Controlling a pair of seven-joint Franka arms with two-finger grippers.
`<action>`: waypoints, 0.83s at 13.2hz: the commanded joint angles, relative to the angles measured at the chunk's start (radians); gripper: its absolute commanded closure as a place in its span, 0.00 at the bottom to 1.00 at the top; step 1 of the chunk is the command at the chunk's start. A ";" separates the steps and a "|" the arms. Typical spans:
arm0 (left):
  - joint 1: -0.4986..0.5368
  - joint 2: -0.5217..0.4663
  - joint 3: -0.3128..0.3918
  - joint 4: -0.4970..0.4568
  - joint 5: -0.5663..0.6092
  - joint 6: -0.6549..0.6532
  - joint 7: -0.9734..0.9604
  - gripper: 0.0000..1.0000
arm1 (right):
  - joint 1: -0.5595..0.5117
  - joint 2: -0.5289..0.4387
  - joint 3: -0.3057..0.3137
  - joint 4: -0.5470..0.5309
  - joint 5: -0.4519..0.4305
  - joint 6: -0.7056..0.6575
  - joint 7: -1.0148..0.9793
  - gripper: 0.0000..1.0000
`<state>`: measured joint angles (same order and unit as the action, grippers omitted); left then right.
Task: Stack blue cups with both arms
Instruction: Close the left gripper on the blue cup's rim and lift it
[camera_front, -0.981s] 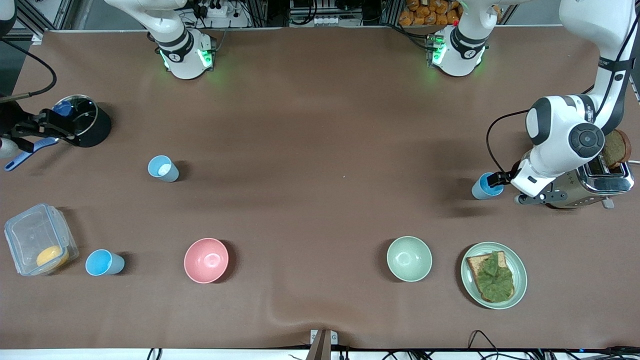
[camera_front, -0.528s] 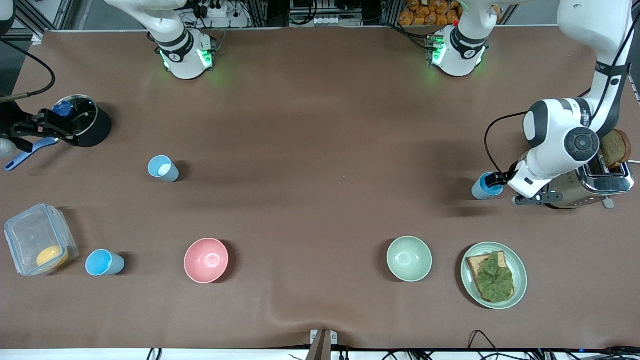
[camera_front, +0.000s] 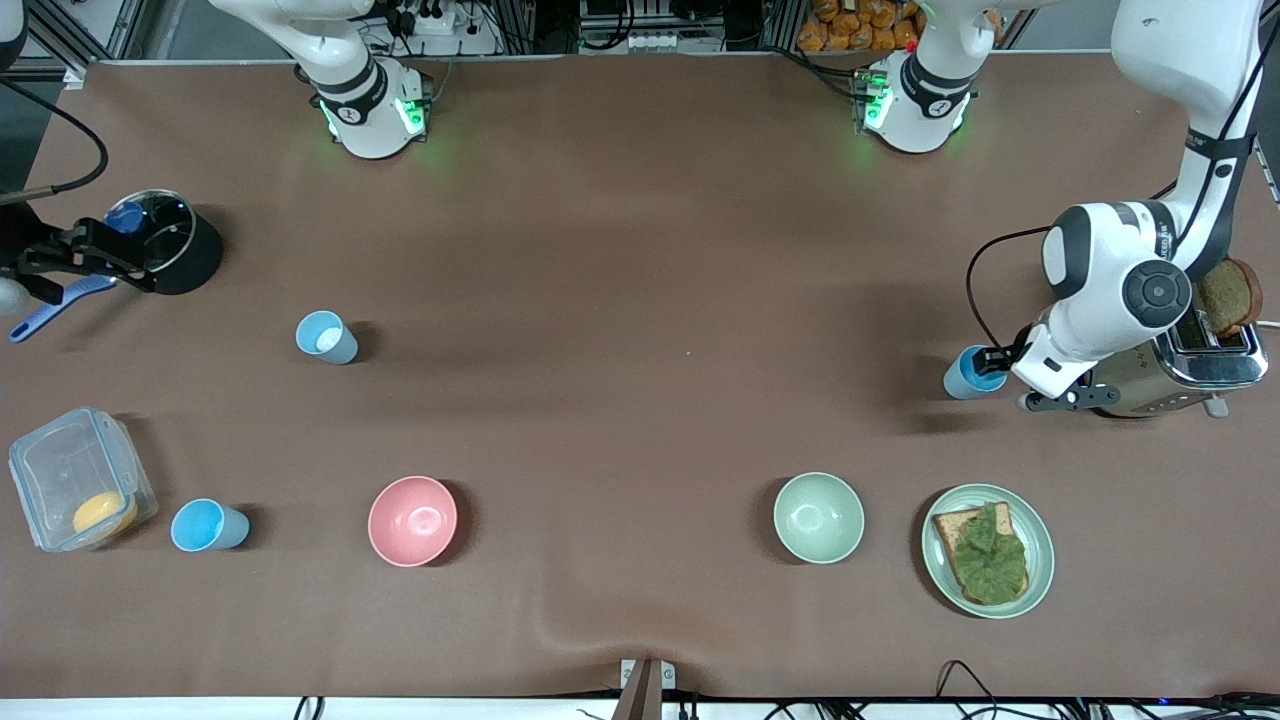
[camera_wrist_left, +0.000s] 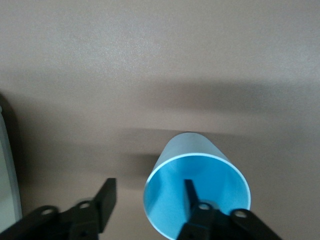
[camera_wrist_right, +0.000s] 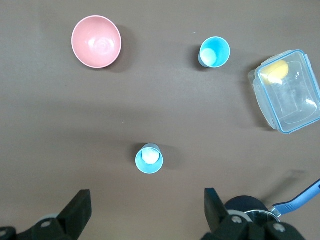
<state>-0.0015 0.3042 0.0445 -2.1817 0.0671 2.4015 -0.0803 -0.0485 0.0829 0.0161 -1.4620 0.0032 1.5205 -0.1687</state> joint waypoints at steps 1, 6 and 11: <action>0.012 0.000 -0.009 -0.006 0.014 0.019 0.010 0.77 | -0.001 -0.017 0.005 -0.009 0.000 -0.006 0.005 0.00; 0.011 0.001 -0.011 -0.006 0.016 0.028 0.010 1.00 | -0.004 -0.017 0.007 -0.009 0.000 -0.006 0.005 0.00; 0.008 0.000 -0.012 -0.004 0.014 0.027 0.010 1.00 | -0.005 -0.017 0.007 -0.009 0.000 -0.008 0.005 0.00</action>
<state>-0.0015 0.2999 0.0356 -2.1801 0.0671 2.4095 -0.0803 -0.0478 0.0829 0.0192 -1.4621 0.0032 1.5198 -0.1687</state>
